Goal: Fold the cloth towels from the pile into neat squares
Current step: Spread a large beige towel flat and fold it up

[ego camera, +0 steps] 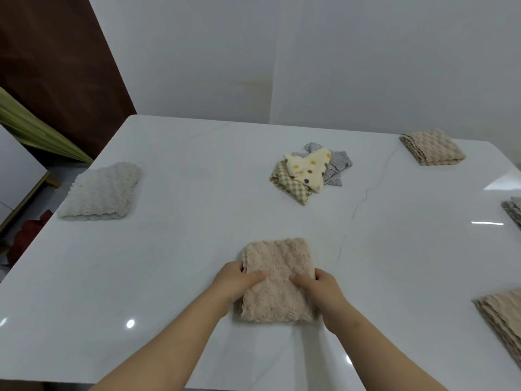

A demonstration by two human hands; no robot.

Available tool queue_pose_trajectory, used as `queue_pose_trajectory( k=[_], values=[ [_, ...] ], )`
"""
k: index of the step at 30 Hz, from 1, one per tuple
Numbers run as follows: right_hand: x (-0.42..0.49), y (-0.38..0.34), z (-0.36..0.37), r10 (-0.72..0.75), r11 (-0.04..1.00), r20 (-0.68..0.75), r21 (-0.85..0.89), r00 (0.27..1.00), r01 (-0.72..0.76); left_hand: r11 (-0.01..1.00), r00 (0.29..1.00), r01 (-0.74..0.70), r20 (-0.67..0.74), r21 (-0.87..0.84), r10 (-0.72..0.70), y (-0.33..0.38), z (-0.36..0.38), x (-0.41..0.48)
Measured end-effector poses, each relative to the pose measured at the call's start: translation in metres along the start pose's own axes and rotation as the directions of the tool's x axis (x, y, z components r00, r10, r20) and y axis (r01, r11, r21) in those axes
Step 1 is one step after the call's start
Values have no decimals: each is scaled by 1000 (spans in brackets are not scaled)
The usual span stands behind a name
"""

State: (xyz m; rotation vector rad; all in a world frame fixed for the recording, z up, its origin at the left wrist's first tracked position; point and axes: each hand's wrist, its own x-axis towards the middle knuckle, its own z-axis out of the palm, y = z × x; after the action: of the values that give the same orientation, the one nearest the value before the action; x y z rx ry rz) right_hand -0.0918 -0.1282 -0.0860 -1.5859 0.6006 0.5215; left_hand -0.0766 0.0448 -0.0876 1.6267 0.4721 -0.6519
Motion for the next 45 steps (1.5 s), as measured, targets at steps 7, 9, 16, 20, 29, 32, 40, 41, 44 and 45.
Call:
queue_pose_trajectory(
  k=[7, 9, 16, 20, 29, 32, 40, 41, 44, 45],
  values=[
    [-6, 9, -22, -55, 990, 30, 132, 998, 50, 986, 996, -63, 48, -155, 71, 0, 28, -16],
    [-14, 11, -34, -72, 992, 31, 108, 997, 69, 985, 996, -78, 37, -153, 85, 2, 42, -19],
    [-39, 11, -102, -52, 993, 96, 108, 994, 42, 985, 993, -119, -32, -128, 116, 20, 111, -28],
    [-46, 0, -138, -72, 983, 97, 174, 993, 55, 980, 994, -111, 3, -165, 113, 43, 144, -34],
    [-24, -56, -182, -215, 936, 39, 292, 976, 194, 959, 980, -165, 69, -232, 186, 110, 168, -17],
    [0, -80, -185, -229, 930, 16, 299, 973, 214, 949, 966, -247, 32, -197, 258, 135, 168, 8],
    [97, -165, -180, -237, 956, -43, 165, 970, 241, 917, 919, -393, -16, -67, 393, 222, 154, 111],
    [112, -175, -179, -248, 956, -72, 145, 966, 256, 915, 915, -403, -13, -33, 403, 233, 151, 126],
    [157, -199, -178, -279, 947, -151, 118, 948, 298, 902, 904, -428, -1, 52, 428, 258, 144, 171],
    [172, -206, -178, -277, 945, -170, 132, 946, 300, 897, 900, -434, -4, 81, 436, 265, 141, 186]
  ],
)
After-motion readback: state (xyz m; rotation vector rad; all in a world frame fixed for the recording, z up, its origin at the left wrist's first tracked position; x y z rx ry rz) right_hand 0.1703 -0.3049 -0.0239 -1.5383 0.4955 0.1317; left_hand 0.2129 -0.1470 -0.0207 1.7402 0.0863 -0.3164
